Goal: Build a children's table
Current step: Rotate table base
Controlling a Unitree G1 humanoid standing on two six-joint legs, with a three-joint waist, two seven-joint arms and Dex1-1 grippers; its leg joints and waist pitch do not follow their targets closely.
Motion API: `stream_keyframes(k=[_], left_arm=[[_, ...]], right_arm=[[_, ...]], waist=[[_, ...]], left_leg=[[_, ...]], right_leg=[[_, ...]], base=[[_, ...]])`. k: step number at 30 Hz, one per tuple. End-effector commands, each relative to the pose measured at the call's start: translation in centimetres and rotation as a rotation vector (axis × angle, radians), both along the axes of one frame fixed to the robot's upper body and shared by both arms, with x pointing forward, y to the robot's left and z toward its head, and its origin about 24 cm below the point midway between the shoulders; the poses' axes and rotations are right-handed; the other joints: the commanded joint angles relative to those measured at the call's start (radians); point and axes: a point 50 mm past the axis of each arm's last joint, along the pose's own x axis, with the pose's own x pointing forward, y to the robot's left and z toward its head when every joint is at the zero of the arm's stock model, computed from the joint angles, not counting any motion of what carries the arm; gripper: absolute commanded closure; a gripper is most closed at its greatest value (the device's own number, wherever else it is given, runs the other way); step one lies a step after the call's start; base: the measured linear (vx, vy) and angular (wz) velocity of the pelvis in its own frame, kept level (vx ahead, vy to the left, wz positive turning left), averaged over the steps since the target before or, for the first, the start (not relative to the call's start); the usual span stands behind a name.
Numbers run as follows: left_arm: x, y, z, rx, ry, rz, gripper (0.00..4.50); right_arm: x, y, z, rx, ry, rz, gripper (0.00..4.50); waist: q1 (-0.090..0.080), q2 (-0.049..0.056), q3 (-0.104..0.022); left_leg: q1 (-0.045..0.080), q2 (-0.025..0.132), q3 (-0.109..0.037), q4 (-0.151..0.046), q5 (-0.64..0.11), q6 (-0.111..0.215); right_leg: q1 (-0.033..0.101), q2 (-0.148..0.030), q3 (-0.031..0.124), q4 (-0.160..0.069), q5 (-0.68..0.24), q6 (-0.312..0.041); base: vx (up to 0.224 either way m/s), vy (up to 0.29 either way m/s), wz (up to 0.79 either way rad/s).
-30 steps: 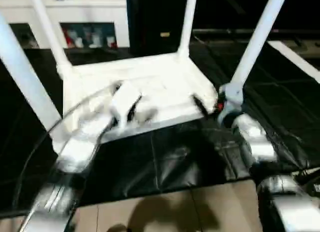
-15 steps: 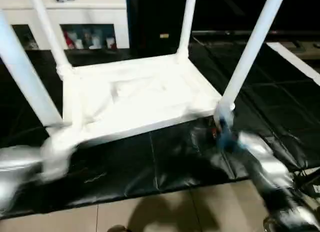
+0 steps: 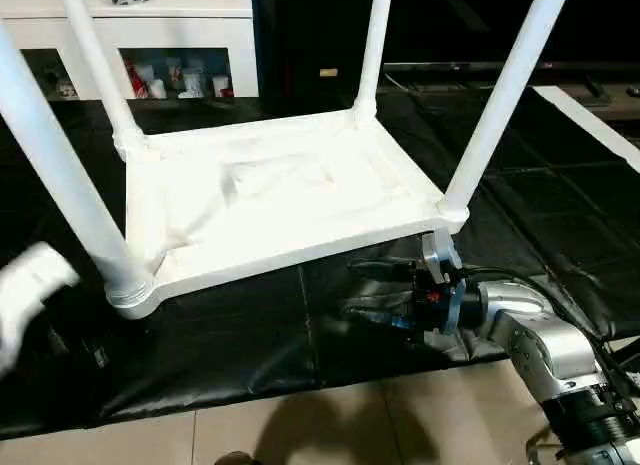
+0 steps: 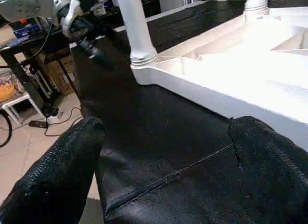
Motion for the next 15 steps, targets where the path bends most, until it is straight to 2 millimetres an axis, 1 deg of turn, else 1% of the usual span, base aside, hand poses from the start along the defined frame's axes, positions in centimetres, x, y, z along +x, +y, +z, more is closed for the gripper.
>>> stream_keyframes(k=[1, 2, 3, 4, 6, 7, 8, 9, 10, 11, 12, 13, 14, 15], left_arm=[[0.9, 0.5, 1.0, -0.008, -0.109, 0.018, 0.01], [1.2, 0.4, 1.2, -0.026, -0.142, 0.013, 0.01], [1.8, 0.1, 1.5, -0.089, -0.204, 0.010, 0.01], [2.2, -0.2, 1.7, -0.134, -0.246, 0.008, 0.01], [2.8, -0.7, 1.7, -0.215, -0.285, 0.011, 0.01], [3.1, -1.0, 1.7, -0.235, -0.298, 0.003, 0.01], [3.1, -1.0, 1.7, -0.235, -0.298, 0.003, 0.01], [4.0, -2.5, 1.5, -0.346, -0.328, -0.036, 0.01], [4.0, -2.5, 1.5, -0.346, -0.328, -0.036, 0.01], [4.2, -3.2, 1.5, -0.399, -0.330, -0.065, 0.01], [4.3, -4.2, 1.5, -0.446, -0.323, -0.102, 0.01], [4.4, -4.9, 1.5, -0.482, -0.317, -0.138, 0.01], [4.4, -5.5, 1.4, -0.501, -0.311, -0.161, 0.01], [4.5, -5.9, 1.4, -0.515, -0.307, -0.179, 0.01]], right_arm=[[0.1, 0.2, 0.5, -0.011, -0.024, 0.010, 0.00], [0.1, 0.2, 0.5, -0.011, -0.026, 0.012, 0.00], [0.1, 0.3, 0.5, -0.010, -0.027, 0.012, 0.00], [0.1, 0.4, 0.5, -0.009, -0.028, 0.012, 0.00], [0.1, 0.5, 0.5, -0.010, -0.031, 0.011, 0.00], [0.2, 0.5, 0.4, -0.010, -0.031, 0.011, 0.00], [0.2, 0.5, 0.4, -0.010, -0.031, 0.011, 0.00], [0.5, 0.7, 0.2, -0.030, -0.038, -0.025, 0.00], [0.5, 0.7, 0.2, -0.030, -0.038, -0.025, 0.00], [0.8, 0.8, 0.0, -0.049, -0.049, -0.050, 0.00], [1.2, 0.7, -0.3, -0.081, -0.058, -0.096, 0.00], [1.7, 0.6, -0.7, -0.111, -0.062, -0.142, 0.00], [2.0, 0.4, -0.9, -0.130, -0.065, -0.175, 0.00], [2.2, 0.3, -1.0, -0.145, -0.069, -0.200, 0.00]], waist=[[0.002, 0.025, -0.058], [0.003, 0.025, -0.058], [0.005, 0.020, -0.061], [0.008, 0.022, -0.061], [0.014, 0.023, -0.062], [0.020, 0.023, -0.062], [0.020, 0.023, -0.062], [0.019, 0.022, -0.060], [0.022, 0.022, -0.061], [0.023, 0.025, -0.061], [0.021, 0.022, -0.062], [0.021, 0.022, -0.062], [0.020, 0.021, -0.063], [0.019, 0.021, -0.063]], left_leg=[[0.026, 0.018, -0.010, -0.084, -0.358, -0.019], [0.028, 0.017, -0.009, -0.083, -0.355, -0.018], [0.027, 0.019, -0.008, -0.082, -0.340, -0.019], [0.027, 0.018, -0.008, -0.081, -0.334, -0.021], [0.031, 0.019, -0.006, -0.080, -0.334, -0.024], [0.029, 0.019, -0.007, -0.081, -0.347, -0.030], [0.029, 0.019, -0.007, -0.081, -0.347, -0.030], [0.029, 0.018, -0.007, -0.083, -0.368, -0.038], [0.033, 0.019, -0.006, -0.082, -0.375, -0.044], [0.033, 0.018, -0.008, -0.081, -0.383, -0.051], [0.028, 0.018, -0.009, -0.083, -0.376, -0.055], [0.032, 0.018, -0.009, -0.083, -0.383, -0.061], [0.031, 0.020, -0.009, -0.083, -0.376, -0.065], [0.031, 0.017, -0.007, -0.082, -0.364, -0.064]], right_leg=[[0.030, -0.045, 0.043, -0.079, -0.229, -0.194], [0.028, -0.044, 0.043, -0.081, -0.230, -0.195], [0.032, -0.046, 0.042, -0.077, -0.199, -0.207], [0.032, -0.046, 0.042, -0.075, -0.192, -0.213], [0.030, -0.047, 0.042, -0.073, -0.184, -0.221], [0.031, -0.048, 0.042, -0.073, -0.193, -0.218], [0.031, -0.048, 0.042, -0.073, -0.193, -0.218], [0.031, -0.047, 0.041, -0.075, -0.217, -0.208], [0.028, -0.049, 0.042, -0.078, -0.229, -0.207], [0.029, -0.051, 0.043, -0.076, -0.236, -0.208], [0.033, -0.052, 0.042, -0.075, -0.237, -0.206], [0.030, -0.052, 0.041, -0.077, -0.248, -0.207], [0.032, -0.053, 0.042, -0.075, -0.238, -0.209], [0.032, -0.050, 0.042, -0.074, -0.222, -0.209]], base=[[0.000, 0.000, 0.00], [0.000, 0.000, 0.00], [0.000, 0.000, 0.00], [0.000, 0.000, 0.00], [0.000, 0.000, 0.00], [0.000, 0.000, 0.00], [0.000, 0.000, 0.00], [0.000, 0.000, 0.00], [0.000, 0.000, 0.00], [0.000, 0.000, 0.00], [0.000, 0.000, 0.00], [0.000, 0.000, 0.00], [0.000, 0.000, 0.00], [0.000, 0.000, 0.00]])
